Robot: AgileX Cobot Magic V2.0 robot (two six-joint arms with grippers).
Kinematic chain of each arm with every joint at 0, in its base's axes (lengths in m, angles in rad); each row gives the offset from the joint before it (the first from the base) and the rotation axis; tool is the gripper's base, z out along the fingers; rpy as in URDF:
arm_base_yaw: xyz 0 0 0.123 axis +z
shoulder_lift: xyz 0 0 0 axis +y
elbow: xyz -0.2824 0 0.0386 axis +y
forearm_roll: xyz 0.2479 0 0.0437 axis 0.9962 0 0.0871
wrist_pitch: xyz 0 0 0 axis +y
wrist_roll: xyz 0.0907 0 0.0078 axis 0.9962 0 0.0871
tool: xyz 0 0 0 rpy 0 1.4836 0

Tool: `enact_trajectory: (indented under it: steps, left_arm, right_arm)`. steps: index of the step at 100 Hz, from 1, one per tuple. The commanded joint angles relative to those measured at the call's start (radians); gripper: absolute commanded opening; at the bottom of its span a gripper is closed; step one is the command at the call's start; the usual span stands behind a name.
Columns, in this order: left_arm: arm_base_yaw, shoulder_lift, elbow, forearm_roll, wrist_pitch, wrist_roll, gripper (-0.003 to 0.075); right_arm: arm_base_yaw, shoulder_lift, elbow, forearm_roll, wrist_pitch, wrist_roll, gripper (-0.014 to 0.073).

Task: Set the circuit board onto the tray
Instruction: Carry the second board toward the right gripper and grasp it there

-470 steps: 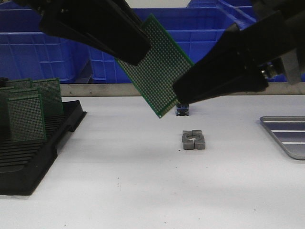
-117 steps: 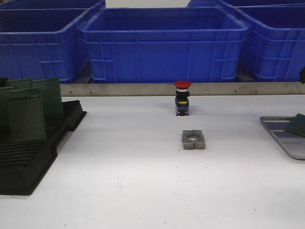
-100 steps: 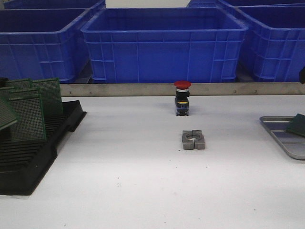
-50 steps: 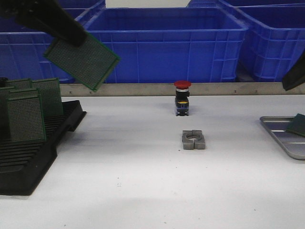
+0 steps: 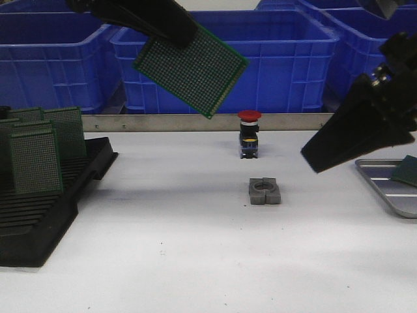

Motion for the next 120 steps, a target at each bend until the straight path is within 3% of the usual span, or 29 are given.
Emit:
enact_trajectory:
  steps: [1,16,38,55,67,97,111,120]
  left_arm:
    - [-0.012,-0.038,-0.030,-0.078,0.003,-0.008,-0.0020]
    - [-0.012,-0.038,-0.030,-0.078,0.003,-0.008,-0.0020]
    - [-0.012,-0.038,-0.030,-0.078,-0.003,-0.008,-0.0020]
    - [-0.012,-0.038,-0.030,-0.078,-0.003,-0.008,-0.0020]
    - [-0.012,-0.038,-0.030,-0.094,-0.003,-0.008,-0.0020]
    - [-0.012,-0.038,-0.030,-0.152,-0.003,-0.008,-0.0020]
    - [-0.012,-0.038,-0.030,-0.152,-0.011,-0.008,-0.0020]
    - [-0.012,-0.038,-0.030,-0.152,-0.011,-0.008,0.0015]
  right_arm:
    - [0.067,-0.027,-0.031,0.076,0.005,-0.169,0.0622]
    - [0.142,-0.027,-0.031,0.283,-0.019,-0.343,0.0622]
    - [0.179,-0.025,-0.031,0.650,-0.015,-0.488,0.0622]
    - [0.187,-0.024,-0.031,0.724,-0.002,-0.505,0.0594]
    - [0.187,-0.024,-0.031,0.724,0.006,-0.505,0.0484]
    - [0.187,-0.024,-0.031,0.724,0.012,-0.505,0.0065]
    - [0.187,-0.024,-0.031,0.724,0.012,-0.505,-0.0051]
    - [0.187,-0.024,-0.031,0.724,0.012,-0.505,-0.0067]
